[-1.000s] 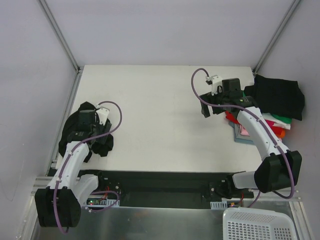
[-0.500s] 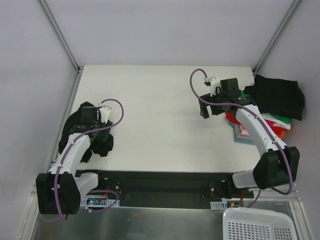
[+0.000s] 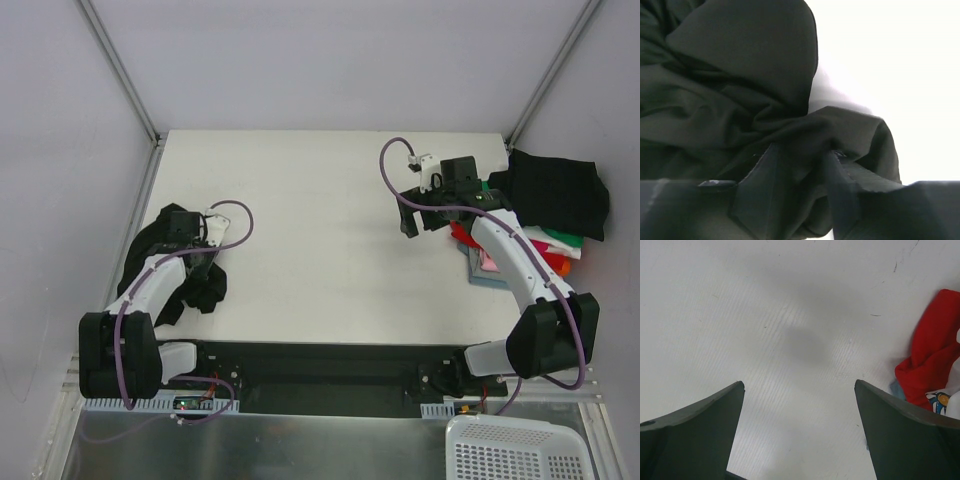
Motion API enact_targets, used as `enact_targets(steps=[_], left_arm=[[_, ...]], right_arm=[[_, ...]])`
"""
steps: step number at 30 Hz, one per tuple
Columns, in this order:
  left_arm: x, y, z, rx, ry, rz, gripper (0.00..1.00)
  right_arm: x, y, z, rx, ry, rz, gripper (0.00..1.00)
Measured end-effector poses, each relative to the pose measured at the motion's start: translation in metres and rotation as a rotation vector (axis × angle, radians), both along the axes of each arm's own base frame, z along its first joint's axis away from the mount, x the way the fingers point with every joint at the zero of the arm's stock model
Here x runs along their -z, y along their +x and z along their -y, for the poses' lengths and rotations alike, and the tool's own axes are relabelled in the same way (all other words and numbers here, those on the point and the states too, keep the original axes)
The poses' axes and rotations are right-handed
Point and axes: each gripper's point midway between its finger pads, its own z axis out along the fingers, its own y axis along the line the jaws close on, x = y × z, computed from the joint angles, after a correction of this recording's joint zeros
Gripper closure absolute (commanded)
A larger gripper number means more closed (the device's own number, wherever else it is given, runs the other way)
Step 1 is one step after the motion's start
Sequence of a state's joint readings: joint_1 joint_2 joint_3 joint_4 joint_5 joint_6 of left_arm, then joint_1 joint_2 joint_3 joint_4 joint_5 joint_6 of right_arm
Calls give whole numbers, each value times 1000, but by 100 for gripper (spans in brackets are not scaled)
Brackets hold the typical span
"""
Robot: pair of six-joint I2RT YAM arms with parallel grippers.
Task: Fold and stack the t-shirts
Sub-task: Grab the tshirt from the pile, then move the tshirt to the center of the board
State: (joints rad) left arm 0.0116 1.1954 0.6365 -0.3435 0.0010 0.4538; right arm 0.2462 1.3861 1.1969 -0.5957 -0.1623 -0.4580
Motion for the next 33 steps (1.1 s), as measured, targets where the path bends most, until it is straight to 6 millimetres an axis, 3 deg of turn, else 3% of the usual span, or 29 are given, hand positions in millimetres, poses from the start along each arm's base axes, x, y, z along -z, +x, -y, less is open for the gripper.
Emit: enact_targets(steps=[1,6,10,13,17,22,28,33], left_arm=[[2,0,0,-1,-1,-5,100],[0,9,3,17,-15,0,100],[-36,37,10,41,-36,100,100],[-90,68,23,80,-51,240,100],[-185,106,41,121,-85,469,100],[-283,124,79,197,-148,677,100],[-359,138,145,328,-165,807,100],[-400,151,179,385,-104,884,100]], right_arm=[[0,0,0,0,0,0,3],[0,0,0,-3,-2,1,3],[3,1,0,-7,-5,-7,4],[9,3,-1,-8,-9,-26,4],[21,5,-1,-9,-21,-61,3],[27,7,1,-1,-36,-74,3],[26,14,8,30,-71,-44,3],[26,19,17,58,-113,-26,3]])
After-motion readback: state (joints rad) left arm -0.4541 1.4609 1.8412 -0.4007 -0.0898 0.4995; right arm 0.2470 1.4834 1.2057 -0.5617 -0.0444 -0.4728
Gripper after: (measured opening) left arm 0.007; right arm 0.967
